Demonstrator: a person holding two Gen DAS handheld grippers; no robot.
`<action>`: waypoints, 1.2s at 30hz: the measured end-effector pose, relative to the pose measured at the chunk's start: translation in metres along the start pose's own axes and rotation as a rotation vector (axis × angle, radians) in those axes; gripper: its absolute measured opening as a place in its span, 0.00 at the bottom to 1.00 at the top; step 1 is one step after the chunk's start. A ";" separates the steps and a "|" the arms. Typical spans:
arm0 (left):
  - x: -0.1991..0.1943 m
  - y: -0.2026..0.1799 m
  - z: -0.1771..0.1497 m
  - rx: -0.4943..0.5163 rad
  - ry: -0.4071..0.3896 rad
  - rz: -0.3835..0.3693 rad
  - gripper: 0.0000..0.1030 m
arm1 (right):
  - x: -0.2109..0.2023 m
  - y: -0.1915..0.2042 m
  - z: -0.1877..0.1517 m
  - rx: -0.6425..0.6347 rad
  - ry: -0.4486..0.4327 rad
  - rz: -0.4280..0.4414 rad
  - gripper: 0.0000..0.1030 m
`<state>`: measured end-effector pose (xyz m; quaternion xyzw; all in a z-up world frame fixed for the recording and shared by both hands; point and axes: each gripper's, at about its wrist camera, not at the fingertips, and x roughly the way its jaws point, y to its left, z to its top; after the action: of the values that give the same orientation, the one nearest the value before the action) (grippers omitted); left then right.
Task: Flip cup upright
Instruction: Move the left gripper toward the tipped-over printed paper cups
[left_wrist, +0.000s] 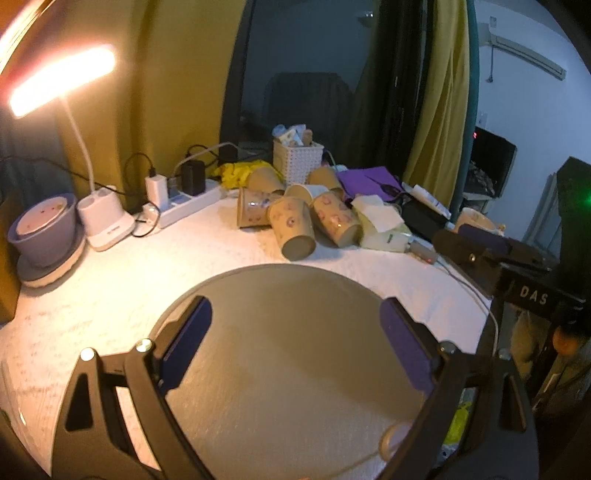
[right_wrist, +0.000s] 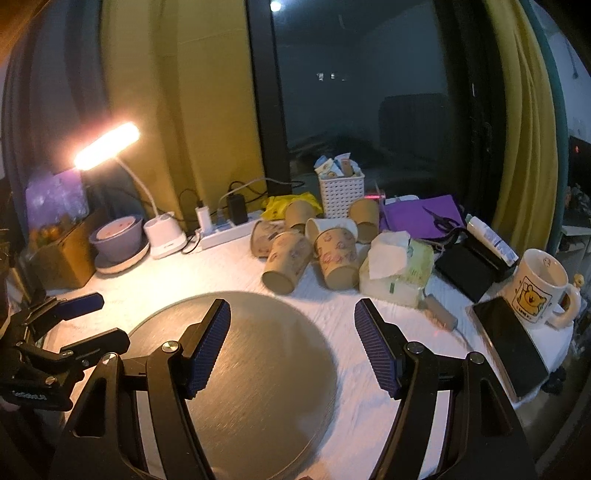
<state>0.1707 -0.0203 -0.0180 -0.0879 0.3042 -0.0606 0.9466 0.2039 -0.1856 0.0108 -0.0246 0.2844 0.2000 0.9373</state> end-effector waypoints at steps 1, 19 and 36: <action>0.006 -0.001 0.003 0.007 0.005 0.001 0.91 | 0.005 -0.005 0.002 0.006 0.002 -0.001 0.71; 0.118 -0.015 0.049 0.055 0.109 -0.003 0.91 | 0.085 -0.066 0.015 0.025 0.072 -0.005 0.71; 0.229 0.001 0.086 0.047 0.239 0.019 0.90 | 0.148 -0.094 0.039 0.026 0.099 0.008 0.71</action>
<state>0.4063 -0.0463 -0.0792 -0.0549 0.4144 -0.0686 0.9058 0.3730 -0.2121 -0.0436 -0.0211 0.3331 0.1985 0.9215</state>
